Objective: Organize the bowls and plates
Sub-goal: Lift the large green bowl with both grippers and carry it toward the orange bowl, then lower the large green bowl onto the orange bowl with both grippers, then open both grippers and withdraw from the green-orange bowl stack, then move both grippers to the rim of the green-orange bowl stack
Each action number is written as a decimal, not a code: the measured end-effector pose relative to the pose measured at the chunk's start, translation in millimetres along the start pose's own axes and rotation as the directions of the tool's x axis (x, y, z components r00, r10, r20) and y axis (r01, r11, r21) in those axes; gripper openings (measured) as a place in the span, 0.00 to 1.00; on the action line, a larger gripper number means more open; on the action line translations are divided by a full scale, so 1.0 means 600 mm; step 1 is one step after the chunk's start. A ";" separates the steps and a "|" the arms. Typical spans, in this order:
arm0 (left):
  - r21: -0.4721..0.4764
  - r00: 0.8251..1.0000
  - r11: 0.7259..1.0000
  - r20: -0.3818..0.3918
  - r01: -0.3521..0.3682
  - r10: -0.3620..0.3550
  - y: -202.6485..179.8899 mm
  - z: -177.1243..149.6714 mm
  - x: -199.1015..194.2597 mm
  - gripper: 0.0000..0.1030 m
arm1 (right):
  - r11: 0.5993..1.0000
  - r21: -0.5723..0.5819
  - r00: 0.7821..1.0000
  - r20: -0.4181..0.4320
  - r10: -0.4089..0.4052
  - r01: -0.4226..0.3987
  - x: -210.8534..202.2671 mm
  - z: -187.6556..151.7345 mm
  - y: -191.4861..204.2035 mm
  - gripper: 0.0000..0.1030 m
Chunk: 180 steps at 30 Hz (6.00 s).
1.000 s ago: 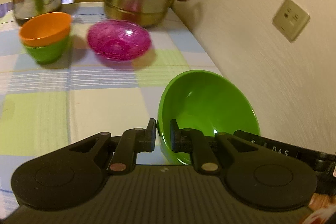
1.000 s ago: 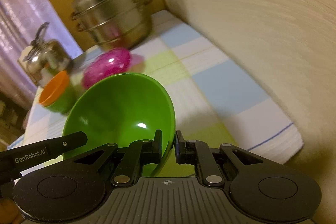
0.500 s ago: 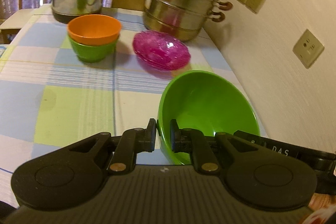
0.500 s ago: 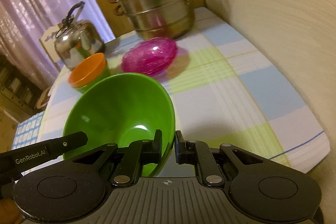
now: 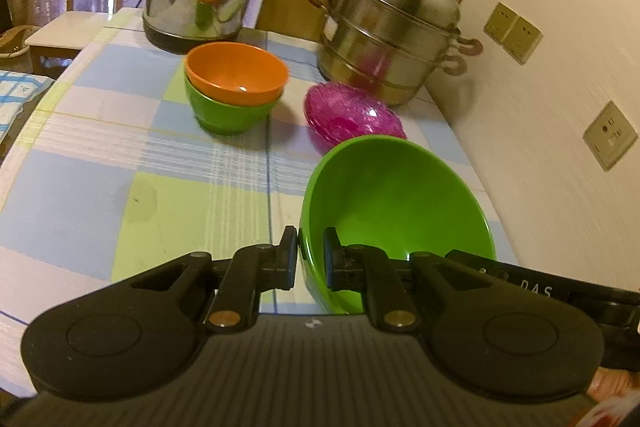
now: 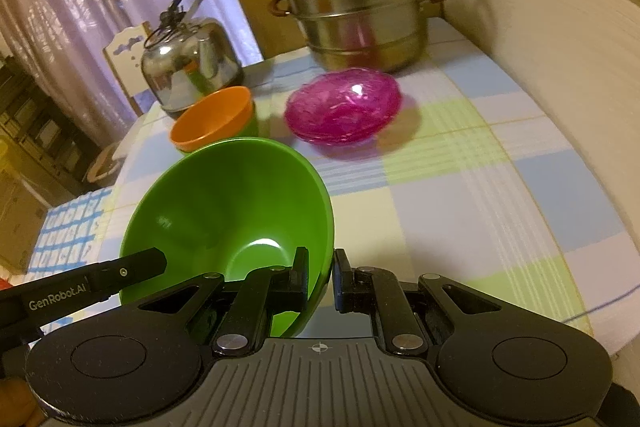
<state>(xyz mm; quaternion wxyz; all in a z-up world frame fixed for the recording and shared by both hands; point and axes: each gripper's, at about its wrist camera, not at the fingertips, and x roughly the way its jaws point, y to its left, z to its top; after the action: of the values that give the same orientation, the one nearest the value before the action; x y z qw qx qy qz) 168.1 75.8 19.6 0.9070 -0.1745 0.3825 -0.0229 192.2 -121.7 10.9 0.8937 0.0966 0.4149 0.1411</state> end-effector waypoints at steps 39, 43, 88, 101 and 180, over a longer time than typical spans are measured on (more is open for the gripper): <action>-0.061 0.993 0.993 0.058 -0.102 0.105 0.169 0.305 0.215 0.11 | 0.987 -0.094 0.990 -0.079 0.120 -0.127 0.334 0.304 0.129 0.12; -0.074 0.993 0.991 0.050 -0.107 0.111 0.185 0.318 0.237 0.11 | 0.986 -0.105 0.990 -0.079 0.121 -0.129 0.359 0.317 0.137 0.11; -0.071 0.990 0.987 0.001 -0.143 0.144 0.216 0.308 0.300 0.13 | 0.982 -0.157 0.990 -0.112 0.085 -0.102 0.440 0.309 0.141 0.12; -0.121 0.988 0.983 0.062 -0.135 0.144 0.217 0.285 0.254 0.21 | 0.985 -0.102 0.990 -0.035 0.136 -0.139 0.400 0.300 0.109 0.56; -0.311 0.987 0.946 0.091 -0.095 0.129 0.185 0.206 0.113 0.89 | 0.987 0.081 0.988 -0.060 0.141 -0.136 0.187 0.195 0.059 0.67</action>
<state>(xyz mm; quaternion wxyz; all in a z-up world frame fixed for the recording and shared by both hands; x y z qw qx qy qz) 292.8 205.1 15.9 0.8887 -0.2917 0.3399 0.0979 345.0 -57.8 15.4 0.8632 0.1549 0.4414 0.1900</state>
